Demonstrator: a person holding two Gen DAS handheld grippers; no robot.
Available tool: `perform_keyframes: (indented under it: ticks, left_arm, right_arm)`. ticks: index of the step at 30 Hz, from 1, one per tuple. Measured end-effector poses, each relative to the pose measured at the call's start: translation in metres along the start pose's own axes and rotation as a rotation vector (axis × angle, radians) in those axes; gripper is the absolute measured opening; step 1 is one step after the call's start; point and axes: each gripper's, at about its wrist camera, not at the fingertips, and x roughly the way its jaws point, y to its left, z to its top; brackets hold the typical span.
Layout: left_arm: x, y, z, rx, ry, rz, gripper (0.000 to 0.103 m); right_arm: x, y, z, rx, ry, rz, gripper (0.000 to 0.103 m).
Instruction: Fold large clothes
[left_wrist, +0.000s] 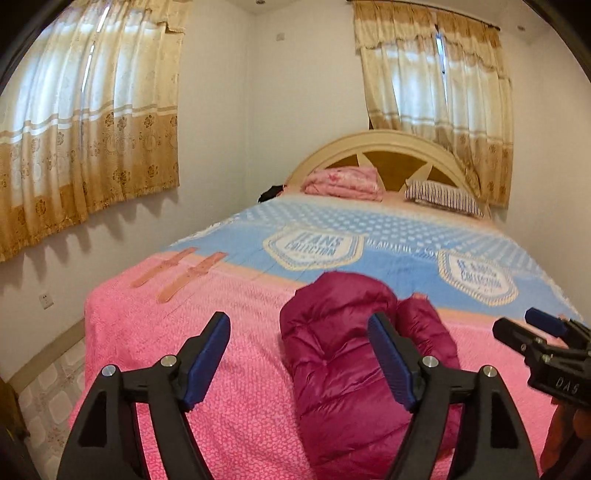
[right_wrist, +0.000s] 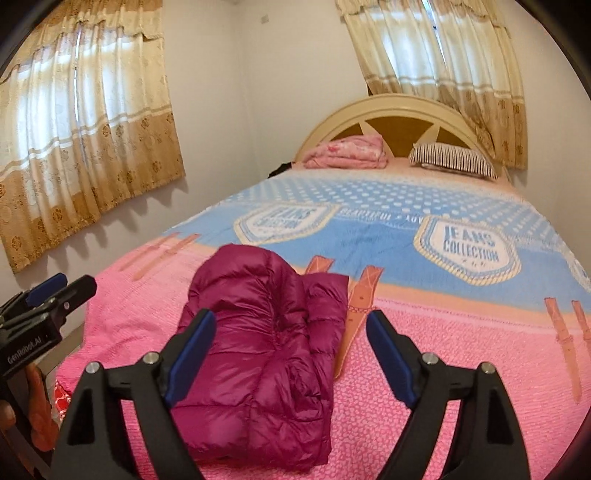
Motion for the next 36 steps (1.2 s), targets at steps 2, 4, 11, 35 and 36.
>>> perform_keyframes:
  ticks: [2,4,11,35,36]
  left_arm:
    - [-0.005,0.001,0.002,-0.003,-0.009,-0.012,0.078]
    - [-0.008,0.001,0.003,-0.003,-0.016,-0.012,0.078]
    - [-0.009,0.006,0.005,-0.017,-0.016,-0.011,0.078]
    - [-0.005,0.005,0.0,-0.008,-0.004,-0.005,0.078]
    - [-0.005,0.005,0.0,-0.008,-0.005,-0.007,0.078]
  right_arm:
    - [-0.004,0.004,0.002,-0.014,-0.009,0.002,0.086]
    - [-0.009,0.009,0.003,-0.028,-0.022,-0.003,0.086]
    - [-0.016,0.011,0.003,-0.043,-0.035,0.001,0.087]
    - [-0.019,0.011,-0.004,-0.036,-0.029,0.018,0.087]
    - [-0.019,0.011,-0.004,-0.035,-0.029,0.019,0.087]
